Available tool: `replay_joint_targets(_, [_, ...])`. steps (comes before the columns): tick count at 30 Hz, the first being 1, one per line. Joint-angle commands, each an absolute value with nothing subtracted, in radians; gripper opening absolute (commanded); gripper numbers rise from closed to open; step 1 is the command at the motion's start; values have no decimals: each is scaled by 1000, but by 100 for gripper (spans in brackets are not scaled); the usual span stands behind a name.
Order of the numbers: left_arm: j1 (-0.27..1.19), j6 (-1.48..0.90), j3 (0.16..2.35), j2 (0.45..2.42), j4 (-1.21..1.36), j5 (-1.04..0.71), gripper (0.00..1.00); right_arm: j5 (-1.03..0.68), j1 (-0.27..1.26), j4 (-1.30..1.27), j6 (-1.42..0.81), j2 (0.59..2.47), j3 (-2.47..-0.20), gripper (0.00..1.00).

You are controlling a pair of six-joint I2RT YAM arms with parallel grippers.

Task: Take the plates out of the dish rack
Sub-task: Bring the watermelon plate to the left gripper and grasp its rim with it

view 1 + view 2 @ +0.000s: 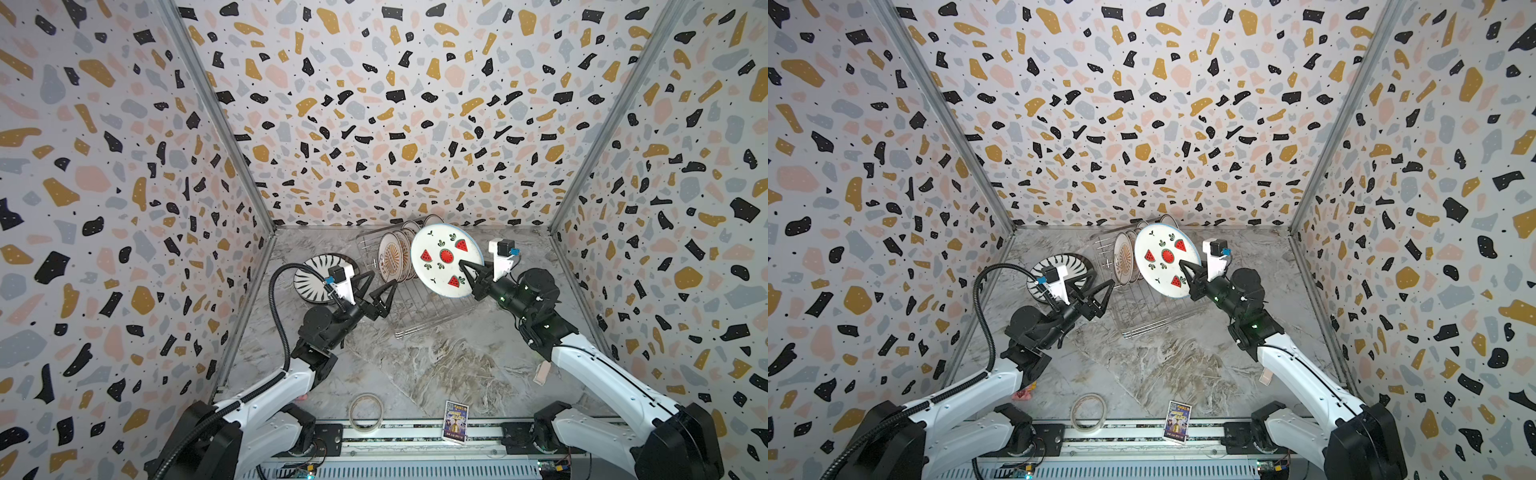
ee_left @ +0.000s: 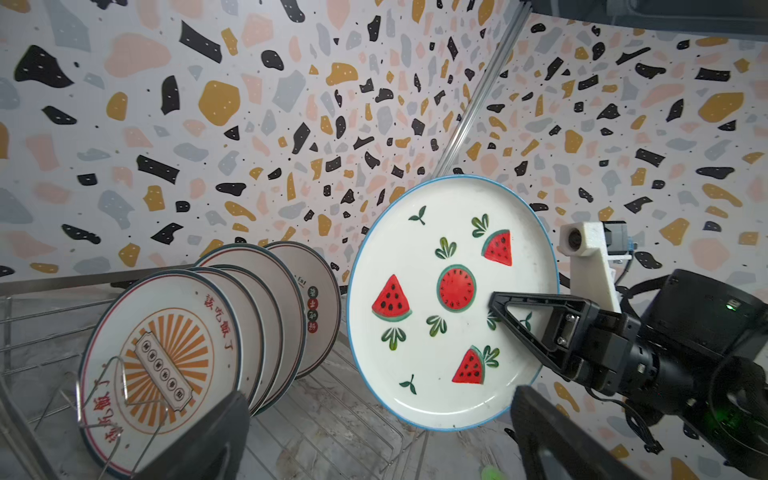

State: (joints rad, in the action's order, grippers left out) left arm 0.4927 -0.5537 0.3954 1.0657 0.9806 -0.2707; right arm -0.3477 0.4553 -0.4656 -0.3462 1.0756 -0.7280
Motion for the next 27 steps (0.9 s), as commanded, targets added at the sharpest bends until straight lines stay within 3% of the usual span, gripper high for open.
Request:
replay_joint_targets(1, [486, -548, 413, 1073, 1062, -356, 100, -535, 448, -683, -405, 1065, -763, 10])
replay_joint_targets(10, [488, -556, 406, 1101, 1114, -438, 97, -805, 423, -911, -527, 1111, -716, 10])
replay_joint_targets(16, [512, -577, 382, 1097, 1222, -497, 89, -843, 424, -938, -556, 1144, -721, 10])
replay_joint_targets(27, [572, -564, 397, 1101, 1206, -497, 47, -914, 424, -1044, -606, 1191, -701, 9])
